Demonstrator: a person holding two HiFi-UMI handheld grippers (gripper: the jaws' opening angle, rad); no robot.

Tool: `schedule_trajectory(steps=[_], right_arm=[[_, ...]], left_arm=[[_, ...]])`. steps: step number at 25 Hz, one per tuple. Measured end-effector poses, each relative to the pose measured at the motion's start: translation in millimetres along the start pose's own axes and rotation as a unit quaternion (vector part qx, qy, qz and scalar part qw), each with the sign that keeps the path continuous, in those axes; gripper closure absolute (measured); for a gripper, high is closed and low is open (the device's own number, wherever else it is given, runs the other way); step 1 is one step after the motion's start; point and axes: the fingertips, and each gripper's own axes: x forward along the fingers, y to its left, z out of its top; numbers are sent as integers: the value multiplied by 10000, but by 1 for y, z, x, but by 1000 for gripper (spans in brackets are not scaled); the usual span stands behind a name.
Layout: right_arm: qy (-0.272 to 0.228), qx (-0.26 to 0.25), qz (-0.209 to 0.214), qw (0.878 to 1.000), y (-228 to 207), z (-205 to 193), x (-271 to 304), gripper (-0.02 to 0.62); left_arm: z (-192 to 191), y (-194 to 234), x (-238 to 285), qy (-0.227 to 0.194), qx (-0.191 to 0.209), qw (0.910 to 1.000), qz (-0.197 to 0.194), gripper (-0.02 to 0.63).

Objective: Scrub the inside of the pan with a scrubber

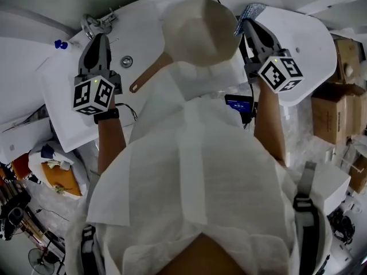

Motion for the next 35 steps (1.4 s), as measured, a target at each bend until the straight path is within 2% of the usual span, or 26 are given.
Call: schedule_trajectory(steps=[3, 7, 13, 27, 35], right_arm=[[-161, -395, -137, 9990, 3, 8, -8, 578], [-217, -893, -241, 9955, 8, 12, -13, 578], [-271, -1279, -310, 9909, 18, 21, -15, 578], [-233, -1262, -590, 9900, 9, 22, -33, 578], [-209, -1285, -596, 9897, 10, 21, -32, 578]], left_arm=[[2, 8, -11, -24, 173, 9996, 240, 574], [4, 18, -22, -44, 206, 9987, 460, 574], [17, 29, -36, -126, 297, 9977, 593, 574], [13, 31, -47, -94, 294, 9979, 577, 574], [14, 29, -49, -102, 303, 9980, 539, 574]])
